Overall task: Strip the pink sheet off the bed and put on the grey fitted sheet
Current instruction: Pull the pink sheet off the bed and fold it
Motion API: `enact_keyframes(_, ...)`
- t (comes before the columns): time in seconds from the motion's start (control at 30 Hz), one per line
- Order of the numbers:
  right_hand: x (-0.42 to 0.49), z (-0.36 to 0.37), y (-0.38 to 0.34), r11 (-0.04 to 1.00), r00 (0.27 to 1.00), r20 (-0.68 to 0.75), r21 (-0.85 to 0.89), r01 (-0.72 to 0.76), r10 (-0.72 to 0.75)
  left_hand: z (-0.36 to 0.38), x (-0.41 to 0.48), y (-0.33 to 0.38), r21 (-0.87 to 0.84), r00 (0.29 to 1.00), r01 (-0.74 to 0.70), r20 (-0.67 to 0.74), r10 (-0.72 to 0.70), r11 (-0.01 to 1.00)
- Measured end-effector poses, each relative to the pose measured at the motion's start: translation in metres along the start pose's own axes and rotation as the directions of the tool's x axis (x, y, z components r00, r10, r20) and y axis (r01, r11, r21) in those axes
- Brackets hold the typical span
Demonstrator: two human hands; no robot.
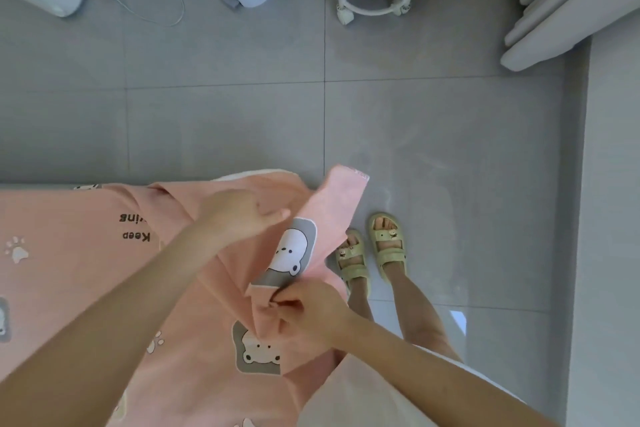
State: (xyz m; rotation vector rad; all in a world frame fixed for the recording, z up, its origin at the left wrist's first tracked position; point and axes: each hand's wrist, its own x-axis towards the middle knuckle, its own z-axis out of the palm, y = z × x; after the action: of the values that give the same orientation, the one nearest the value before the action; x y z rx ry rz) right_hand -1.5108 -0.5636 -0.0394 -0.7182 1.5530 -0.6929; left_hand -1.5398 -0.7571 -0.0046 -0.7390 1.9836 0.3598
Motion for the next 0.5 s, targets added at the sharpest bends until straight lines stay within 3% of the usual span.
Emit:
enact_keyframes(0.07, -0.004, -0.002, 0.014, 0.988, 0.999, 0.030, 0.150, -0.044, 0.040, 0.037, 0.014, 0.014, -0.005, 0.999, 0.025, 0.037, -0.025, 1.000)
enact_keyframes(0.13, -0.006, -0.015, 0.024, 0.958, 0.976, -0.120, 0.249, -0.145, 0.179, 0.065, 0.022, 0.024, -0.028, 0.997, 0.047, -0.058, -0.049, 0.998)
enact_keyframes(0.2, 0.005, -0.035, 0.041, 0.898, 0.856, -0.319, 0.311, -0.310, 0.406, 0.080, 0.023, 0.033, -0.092, 0.980, 0.052, -0.188, -0.068, 0.994)
enact_keyframes(0.23, 0.014, -0.045, 0.050, 0.844, 0.794, -0.331, 0.372, -0.386, 0.509, 0.084, 0.023, 0.035, -0.131, 0.972, 0.032, -0.225, -0.061, 0.991)
enact_keyframes(0.3, 0.034, -0.063, 0.060, 0.667, 0.722, -0.186, 0.581, -0.465, 0.666, 0.085, 0.020, 0.037, -0.218, 0.966, -0.028, -0.259, -0.030, 0.976)
enact_keyframes(0.37, 0.051, -0.074, 0.065, 0.443, 0.690, 0.032, 0.746, -0.498, 0.723, 0.080, 0.015, 0.036, -0.402, 0.956, -0.093, -0.292, -0.031, 0.911)
enact_keyframes(0.4, 0.057, -0.077, 0.065, 0.399, 0.695, 0.089, 0.763, -0.508, 0.714, 0.074, 0.013, 0.035, -0.521, 0.952, -0.120, -0.302, -0.051, 0.845)
enact_keyframes(0.5, 0.070, -0.083, 0.053, 0.444, 0.739, 0.094, 0.747, -0.495, 0.667, 0.044, 0.007, 0.033, -0.716, 0.934, -0.202, -0.347, -0.090, 0.668)
